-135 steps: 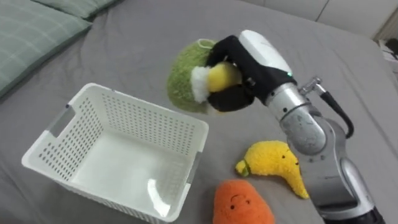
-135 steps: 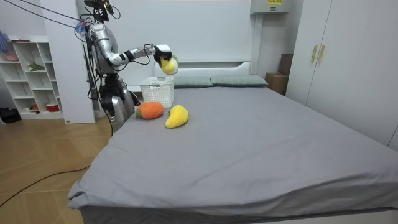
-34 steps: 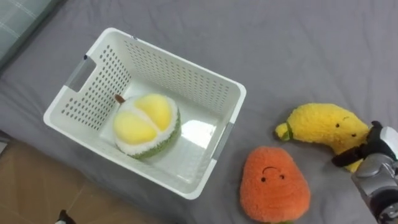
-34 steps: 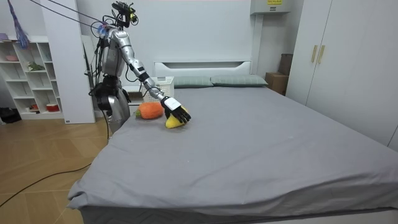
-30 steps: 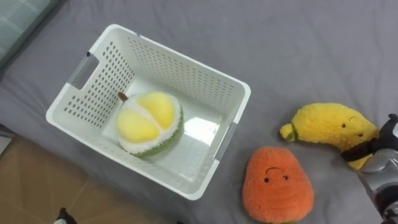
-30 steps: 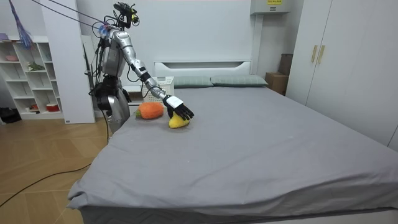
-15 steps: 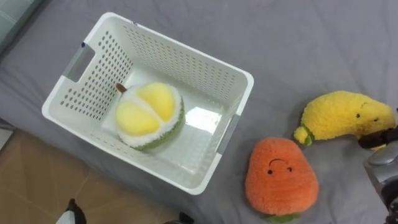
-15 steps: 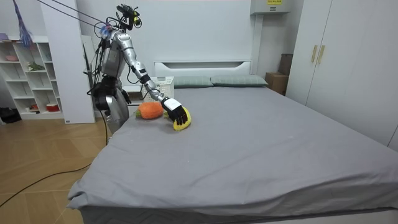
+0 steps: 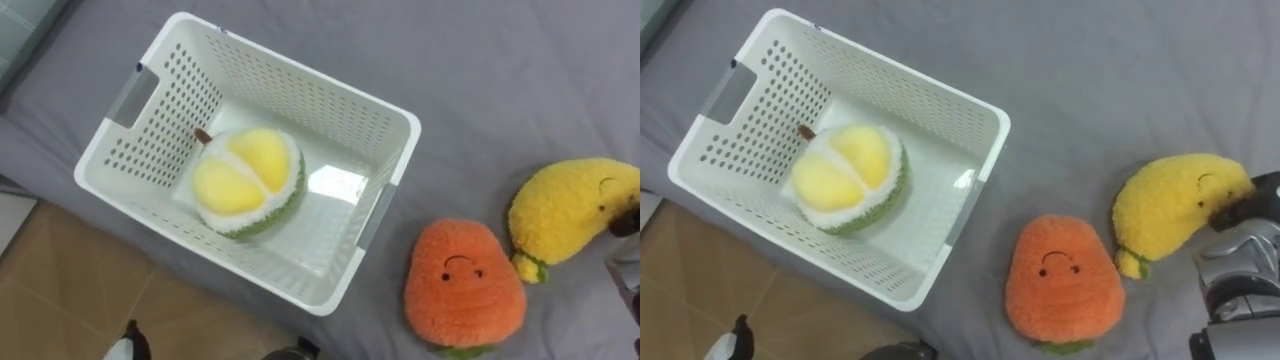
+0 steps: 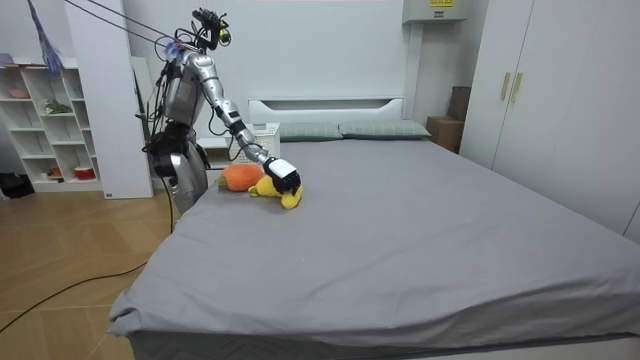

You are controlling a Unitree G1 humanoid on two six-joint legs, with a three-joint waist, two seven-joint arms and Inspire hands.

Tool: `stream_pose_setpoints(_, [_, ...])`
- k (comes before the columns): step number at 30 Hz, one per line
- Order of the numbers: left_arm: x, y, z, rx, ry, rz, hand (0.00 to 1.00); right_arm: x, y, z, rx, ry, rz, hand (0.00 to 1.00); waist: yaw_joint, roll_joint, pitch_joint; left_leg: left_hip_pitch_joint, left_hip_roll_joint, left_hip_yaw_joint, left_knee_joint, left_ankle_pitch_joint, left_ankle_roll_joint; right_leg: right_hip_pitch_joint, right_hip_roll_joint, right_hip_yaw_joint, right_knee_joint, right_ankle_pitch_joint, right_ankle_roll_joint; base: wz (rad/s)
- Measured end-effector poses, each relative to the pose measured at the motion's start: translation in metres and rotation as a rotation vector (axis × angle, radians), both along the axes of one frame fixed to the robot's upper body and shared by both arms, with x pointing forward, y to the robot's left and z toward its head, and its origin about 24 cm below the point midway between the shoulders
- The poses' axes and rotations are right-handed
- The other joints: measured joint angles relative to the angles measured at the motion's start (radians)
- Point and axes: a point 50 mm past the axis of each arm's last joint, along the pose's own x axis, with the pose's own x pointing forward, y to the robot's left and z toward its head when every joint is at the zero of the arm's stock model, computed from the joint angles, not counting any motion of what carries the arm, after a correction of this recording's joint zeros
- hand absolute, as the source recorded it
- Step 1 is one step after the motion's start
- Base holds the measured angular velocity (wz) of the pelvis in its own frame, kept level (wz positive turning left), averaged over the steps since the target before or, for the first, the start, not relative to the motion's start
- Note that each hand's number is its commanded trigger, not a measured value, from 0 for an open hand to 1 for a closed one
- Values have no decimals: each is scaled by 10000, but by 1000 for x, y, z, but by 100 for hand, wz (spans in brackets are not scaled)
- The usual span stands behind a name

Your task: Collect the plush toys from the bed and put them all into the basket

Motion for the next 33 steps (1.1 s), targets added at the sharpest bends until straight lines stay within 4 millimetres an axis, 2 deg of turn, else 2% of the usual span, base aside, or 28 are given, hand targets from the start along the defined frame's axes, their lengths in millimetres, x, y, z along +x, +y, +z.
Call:
stream_pose_setpoints(3, [2, 1, 1, -68, -135, 5, 0, 2, 1, 1, -239, 245, 470, 100, -7, -15, 1, 186, 10, 107, -14, 0, 1, 132, 2, 122, 0, 0, 0, -9])
stream_pose_setpoints(8, [5, 2, 4, -94, -447, -110, 0, 4, 1, 2, -222, 198, 647, 100, -241, -80, -15, 445, 15, 144, -10, 3, 4, 404, 4, 149, 1, 1, -1, -2])
stream_pose_setpoints(10, [3, 3, 4, -92, -393, -75, 0, -1, 3, -3, -124, 208, 862, 100, -301, -222, -37, 797, 35, 336, -30, 3, 6, 717, 8, 236, -13, 1, 0, -11])
stream_pose_setpoints(12, [2, 9, 5, -46, -484, 126, 0, 0, 4, -2, 24, -10, 961, 100, -464, -372, -92, 1017, 56, 427, -53, 2, 7, 902, 19, 296, -10, 0, 1, -9])
stream_pose_setpoints(14, [1, 16, 7, 76, -549, 313, 0, 9, 6, 9, 43, -638, 1148, 100, -685, -483, -129, 1186, 78, 510, -78, 1, 7, 1051, 36, 346, -7, 1, -1, -9])
stream_pose_setpoints(16, [-7, 24, 7, 130, -435, 621, 0, 19, 17, 20, -96, -1372, 1834, 100, -968, -625, -234, 1806, 100, 580, -286, -4, 11, 1535, 122, 462, -52, 2, -1, -15])
stream_pose_setpoints(17, [-9, 25, 7, 142, -393, 657, 0, 19, 19, 21, -133, -1456, 1976, 100, -1002, -652, -267, 2023, 109, 622, -385, -7, 10, 1701, 133, 500, -65, 2, 0, -17])
stream_pose_setpoints(18, [-14, 27, 6, 148, -372, 797, 0, 18, 22, 23, -112, -1768, 2219, 100, -1055, -722, -373, 2376, 126, 678, -515, -13, 7, 1995, 159, 529, -127, 1, 2, -12])
stream_pose_setpoints(19, [-17, 30, 7, 187, -382, 937, 0, 17, 26, 26, -130, -2111, 2492, 100, -1099, -776, -430, 2674, 133, 699, -594, -17, 3, 2319, 183, 524, -263, 4, 5, -8])
stream_pose_setpoints(21, [-24, 32, 6, 172, -328, 1262, 0, 13, 36, 34, -360, -2736, 3095, 100, -1104, -752, -472, 3125, 144, 719, -709, -21, -7, 2729, 210, 549, -340, 4, 5, -6])
stream_pose_setpoints(25, [-34, 28, 2, 35, -97, 1457, 0, 9, 65, 46, -739, -3282, 4742, 100, -1200, -516, -578, 3879, 195, 863, -847, -110, -49, 3406, 283, 831, -416, 2, 6, -15])
stream_pose_setpoints(27, [-38, 26, 1, -71, -55, 1722, 0, 8, 79, 52, -847, -3463, 5467, 100, -1089, -413, -589, 4093, 209, 968, -928, -120, -62, 3518, 320, 1043, -407, -3, 4, -20])
stream_pose_setpoints(29, [-42, 23, -1, -188, -39, 2011, 0, 7, 94, 63, -666, -3899, 6207, 100, -1081, -327, -572, 4276, 237, 1117, -959, -125, -69, 3638, 296, 1079, -399, -3, 2, -21])
stream_pose_setpoints(33, [-45, 23, -2, -248, 13, 2267, 0, 10, 110, 83, -570, -4419, 7183, 100, -1068, -411, -547, 4340, 236, 1191, -986, -122, -74, 3671, 257, 1065, -389, -61, 5, -4])
